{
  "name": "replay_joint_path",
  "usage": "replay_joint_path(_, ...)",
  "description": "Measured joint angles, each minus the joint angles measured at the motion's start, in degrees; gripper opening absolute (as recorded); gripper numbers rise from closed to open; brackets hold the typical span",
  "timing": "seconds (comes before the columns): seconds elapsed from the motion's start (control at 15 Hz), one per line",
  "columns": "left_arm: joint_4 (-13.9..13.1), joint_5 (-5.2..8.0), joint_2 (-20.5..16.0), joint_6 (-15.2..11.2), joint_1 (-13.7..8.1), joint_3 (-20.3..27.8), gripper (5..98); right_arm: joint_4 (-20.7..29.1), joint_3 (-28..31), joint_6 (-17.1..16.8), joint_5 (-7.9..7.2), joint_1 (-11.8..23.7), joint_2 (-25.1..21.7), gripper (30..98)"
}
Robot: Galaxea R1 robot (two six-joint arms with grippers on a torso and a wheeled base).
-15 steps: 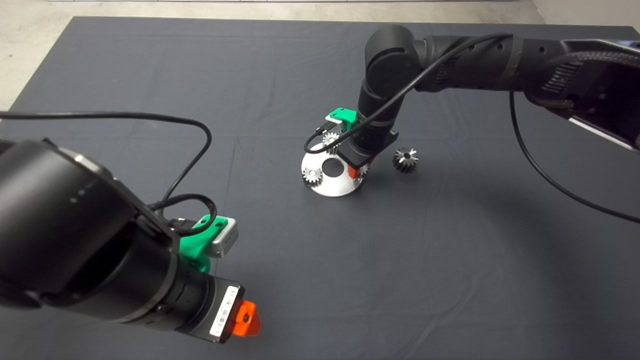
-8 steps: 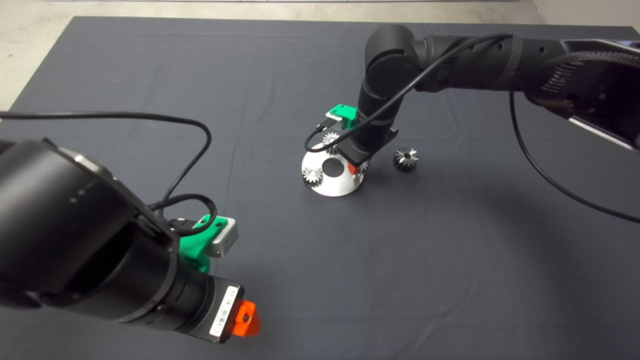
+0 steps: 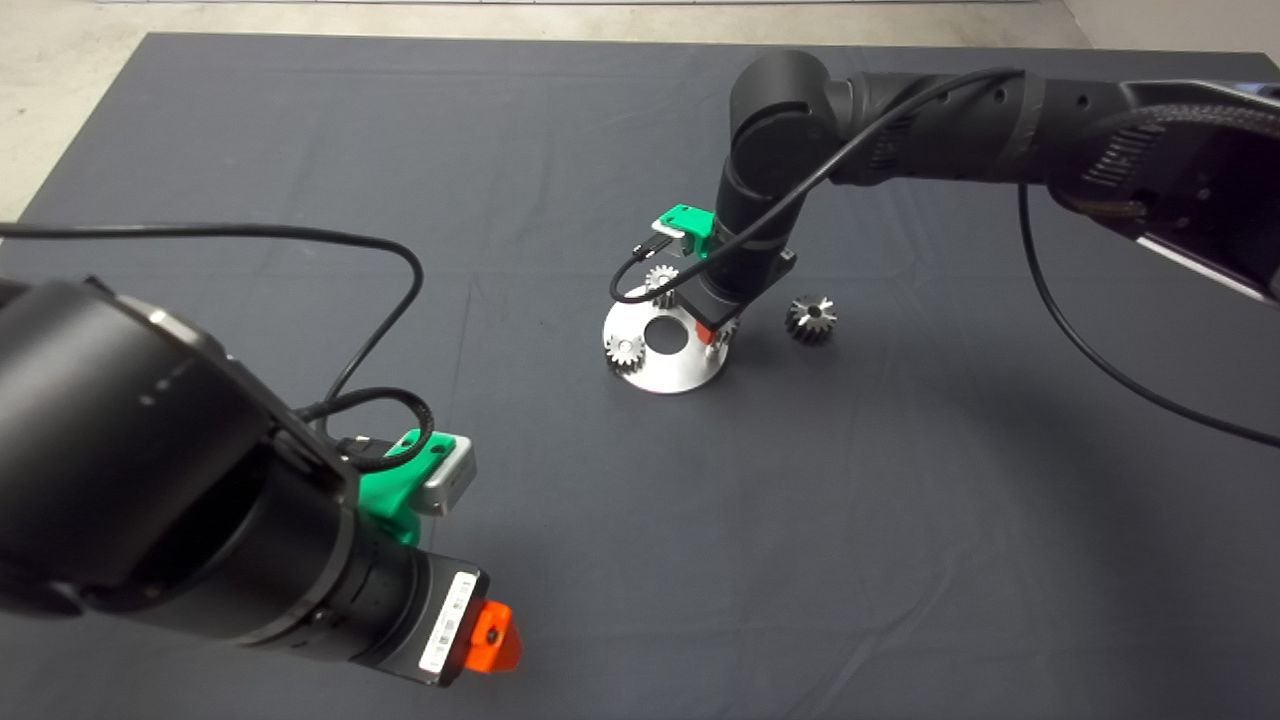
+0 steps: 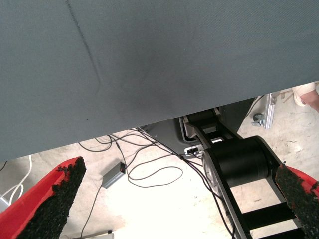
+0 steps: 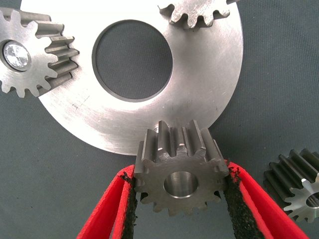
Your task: Remove an incorrectly installed larger gear and replace it with the correct smaller gear
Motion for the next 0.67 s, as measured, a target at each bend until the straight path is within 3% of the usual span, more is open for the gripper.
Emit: replay_joint_path(0.67,0.0,-0.02,0.0,0.0,0.0,0.0,98.2,-0.17,0.0,0.0,0.0,-0.9,0.04,41.5)
